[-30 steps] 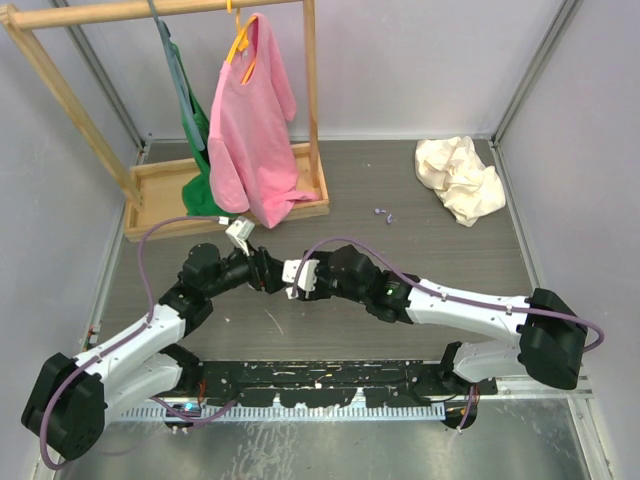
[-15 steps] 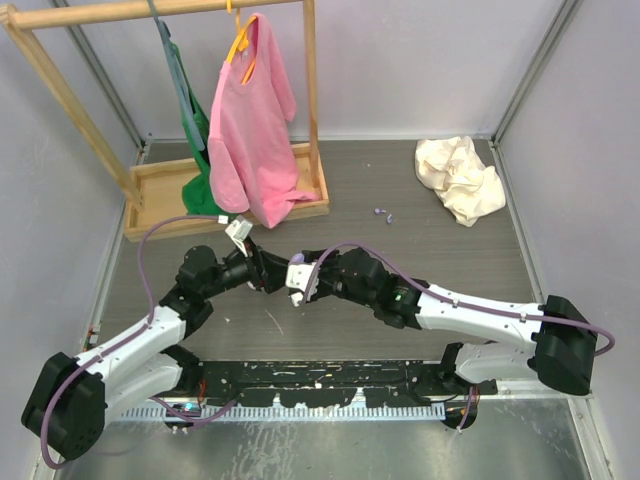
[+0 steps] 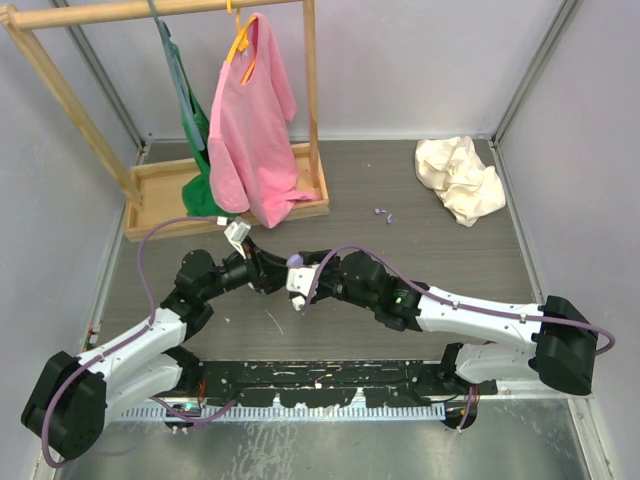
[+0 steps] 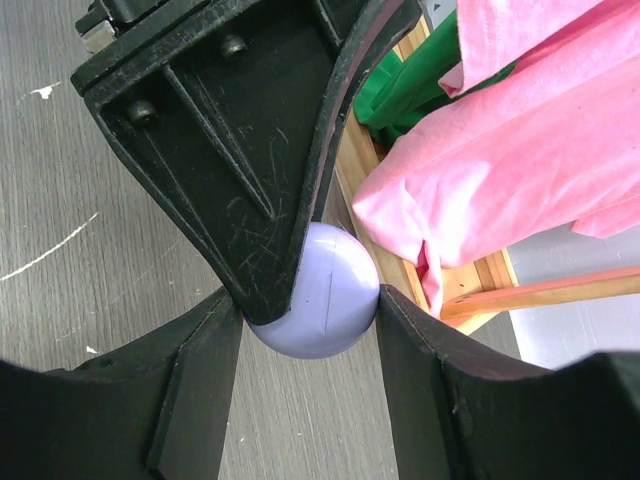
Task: Insert the wireless bluetooth earbuds into the charging case
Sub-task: Pick up the charging case at the center of the board, then open the charging case.
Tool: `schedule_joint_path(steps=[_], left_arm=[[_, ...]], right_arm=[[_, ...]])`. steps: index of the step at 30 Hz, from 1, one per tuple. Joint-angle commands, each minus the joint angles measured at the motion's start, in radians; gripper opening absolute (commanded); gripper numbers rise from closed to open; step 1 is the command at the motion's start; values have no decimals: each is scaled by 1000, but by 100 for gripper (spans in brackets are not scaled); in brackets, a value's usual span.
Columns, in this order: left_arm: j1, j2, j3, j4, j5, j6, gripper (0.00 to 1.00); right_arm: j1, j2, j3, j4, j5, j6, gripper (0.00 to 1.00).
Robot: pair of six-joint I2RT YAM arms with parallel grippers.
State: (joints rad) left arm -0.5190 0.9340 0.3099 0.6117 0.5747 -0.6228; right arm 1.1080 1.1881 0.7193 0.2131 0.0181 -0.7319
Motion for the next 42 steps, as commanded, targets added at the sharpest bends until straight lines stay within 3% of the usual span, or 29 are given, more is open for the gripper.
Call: schedule_joint_path(steps=[1, 19, 25, 29, 35, 42], left_arm=[[-3, -3, -4, 88, 13, -12, 51], [-3, 1, -8, 107, 31, -13, 42], [-3, 2, -9, 113, 36, -8, 30], [-3, 1, -19, 137, 49, 12, 17], [-3, -18, -56, 194, 36, 69, 6], [-5, -36, -99, 254, 16, 140, 1]], right_arm=[[15, -26, 7, 101, -34, -7, 50], [26, -16, 12, 101, -54, -51, 50], [27, -19, 14, 102, -44, -53, 52], [28, -34, 14, 75, -42, -50, 59], [27, -92, 21, -12, -50, -28, 72], [14, -146, 39, -90, -86, 69, 80]])
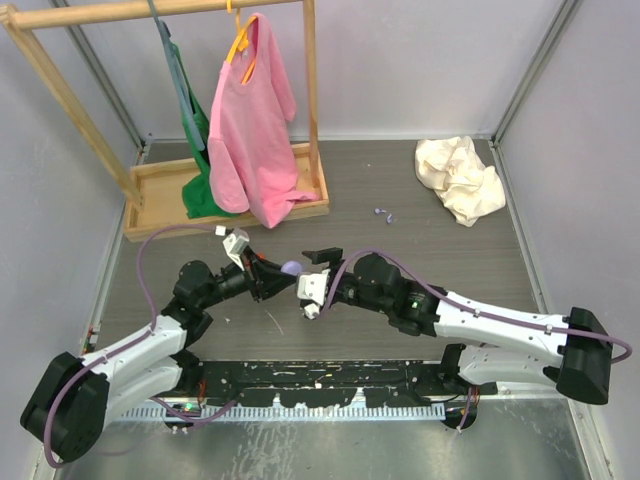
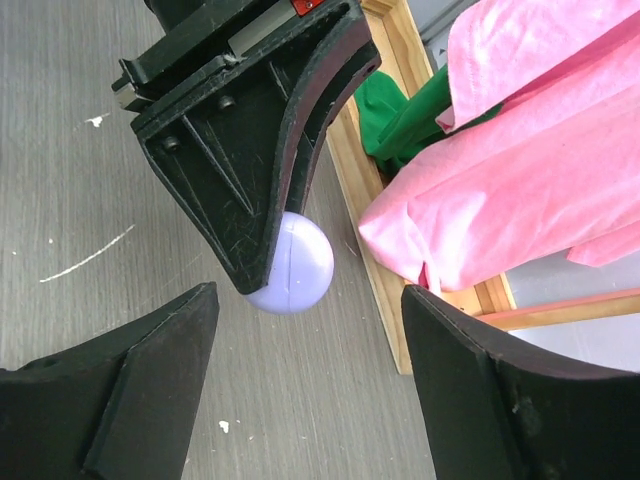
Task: Insert the wireless bluetooth earbuds into the charging case
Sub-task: Open the charging case.
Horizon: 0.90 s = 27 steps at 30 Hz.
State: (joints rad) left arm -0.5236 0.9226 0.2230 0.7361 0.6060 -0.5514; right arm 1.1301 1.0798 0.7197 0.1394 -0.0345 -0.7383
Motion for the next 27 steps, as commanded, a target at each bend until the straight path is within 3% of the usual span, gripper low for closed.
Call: schedule_joint_path(steps=[1, 9, 14, 20, 27], left_arm=[[-2, -27, -15, 136, -15, 77, 1], [-22, -42, -24, 141, 14, 144, 3], [-63, -70, -39, 153, 26, 220, 0], [-129, -104, -68, 169, 20, 340, 0], [-161, -112, -77, 169, 9, 395, 1]], right_arm=[[-14, -42, 44, -19, -38, 103, 80], [-152, -43, 84, -34, -272, 366, 82], [-222, -24, 67, 44, -382, 512, 82], [-254, -13, 0, 179, -434, 596, 82], [-262, 3, -14, 194, -522, 609, 82]])
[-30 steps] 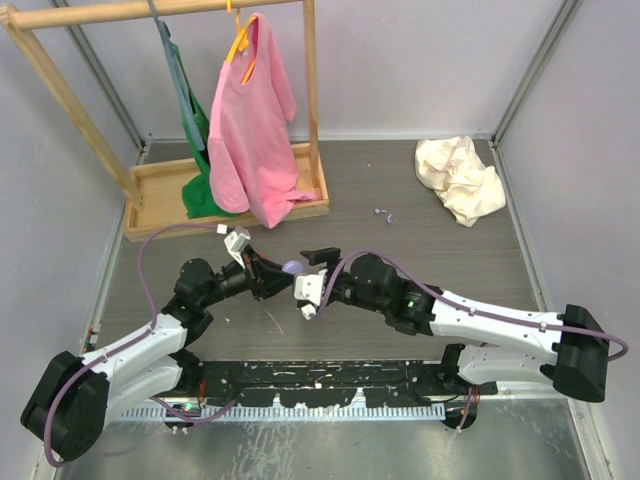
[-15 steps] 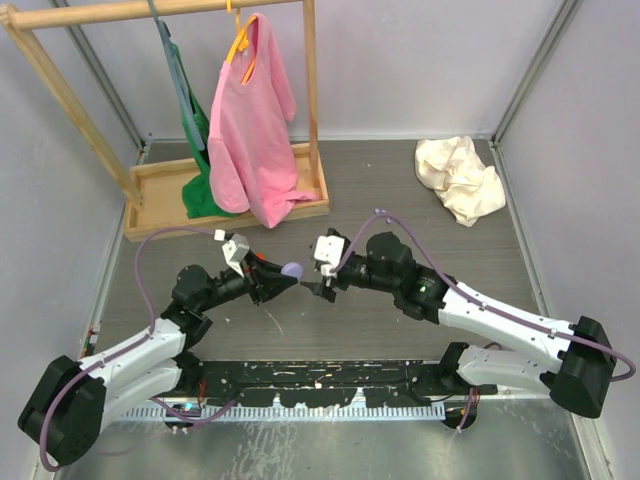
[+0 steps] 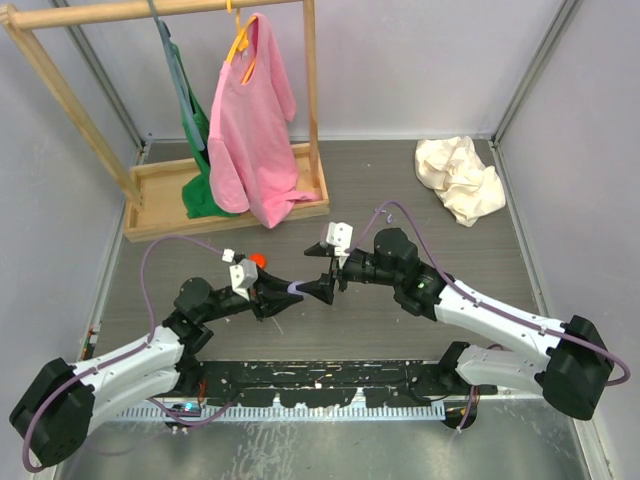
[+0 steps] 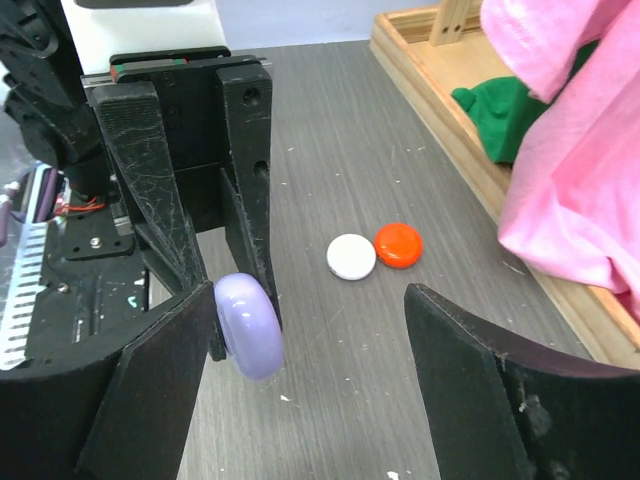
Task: Insert the wireless bluetooth earbuds into the charging case
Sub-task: Open the charging case.
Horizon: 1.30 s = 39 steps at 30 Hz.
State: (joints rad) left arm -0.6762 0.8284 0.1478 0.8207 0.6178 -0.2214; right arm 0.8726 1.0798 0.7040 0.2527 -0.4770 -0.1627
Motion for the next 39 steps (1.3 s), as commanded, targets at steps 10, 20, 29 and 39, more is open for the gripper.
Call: schedule_joint_path(steps=[10, 20, 29, 39], left_arm=[[-23, -46, -13, 85, -17, 80, 2], [-38, -54, -13, 88, -4, 89, 2], [-53, -58, -13, 90, 12, 96, 1], [-66, -52, -10, 90, 23, 108, 1]], right_arm=[[-8, -6, -22, 28, -64, -4, 82], [-17, -2, -14, -16, -37, -39, 82], [-23, -26, -12, -18, 27, -49, 81], [-30, -75, -15, 7, 79, -38, 81]])
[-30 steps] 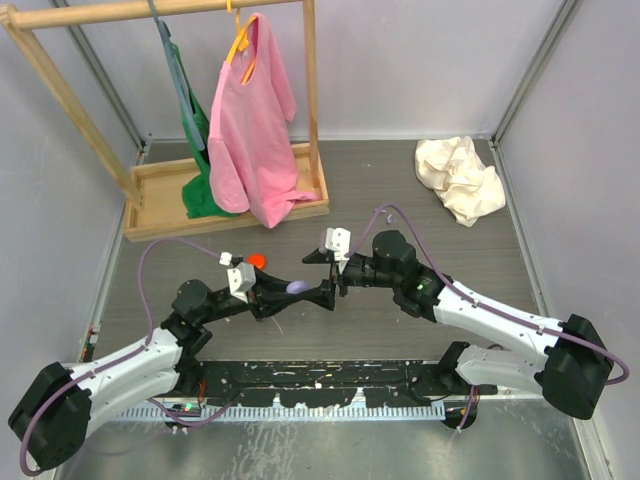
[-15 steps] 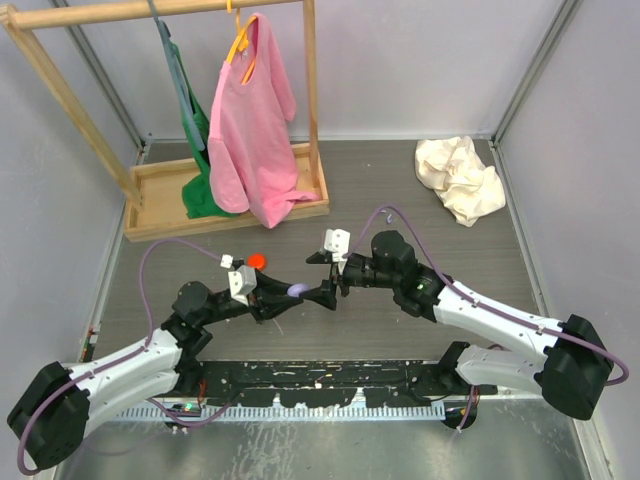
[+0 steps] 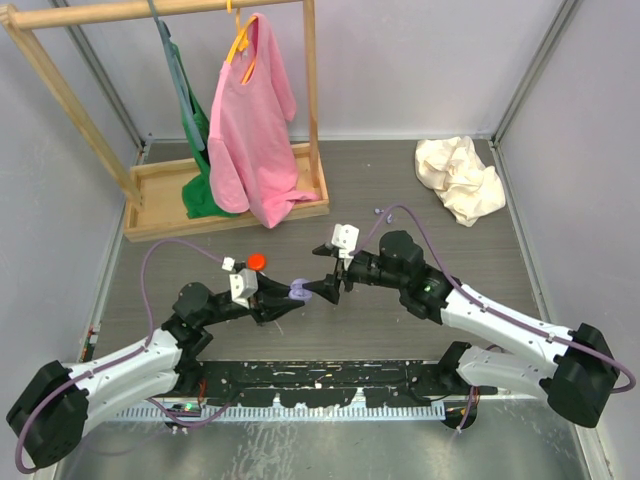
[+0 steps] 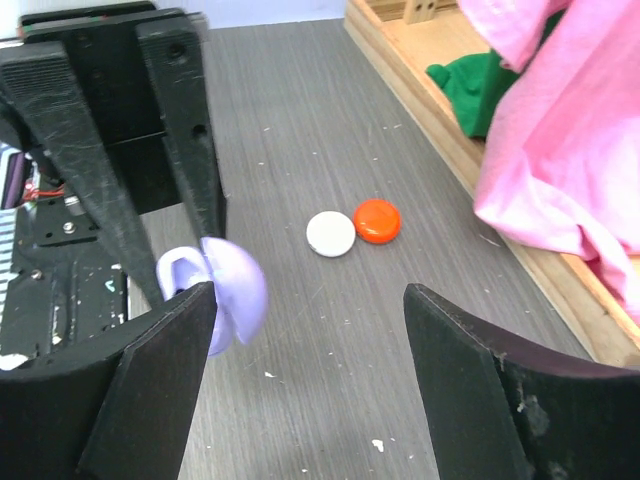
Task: Insert the wireless bluetooth earbuds into the charging case
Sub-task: Open the charging case, then move the earbud to the center of the board.
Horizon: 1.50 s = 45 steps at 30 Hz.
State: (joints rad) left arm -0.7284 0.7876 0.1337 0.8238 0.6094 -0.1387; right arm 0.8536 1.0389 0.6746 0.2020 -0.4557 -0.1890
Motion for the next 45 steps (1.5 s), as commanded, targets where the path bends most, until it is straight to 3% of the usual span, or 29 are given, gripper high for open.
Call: schedule_joint_path(steps=[1, 13, 20, 28, 35, 45], left_arm=[[-15, -10, 4, 87, 33, 25, 1], [-18, -7, 7, 55, -50, 39, 1], [-19, -8, 8, 29, -126, 45, 1], [-18, -16, 6, 15, -144, 52, 2], [-19, -27, 8, 3, -155, 54, 1], [-18, -26, 15, -14, -149, 55, 1]], right_arm=[[-11, -34, 14, 58, 58, -12, 81], [-32, -28, 45, 33, 87, 35, 81], [-115, 14, 111, -84, 267, 128, 82], [-286, 151, 178, -194, 452, 251, 83], [-428, 309, 235, -222, 493, 324, 80], [-531, 521, 324, -196, 544, 323, 74]])
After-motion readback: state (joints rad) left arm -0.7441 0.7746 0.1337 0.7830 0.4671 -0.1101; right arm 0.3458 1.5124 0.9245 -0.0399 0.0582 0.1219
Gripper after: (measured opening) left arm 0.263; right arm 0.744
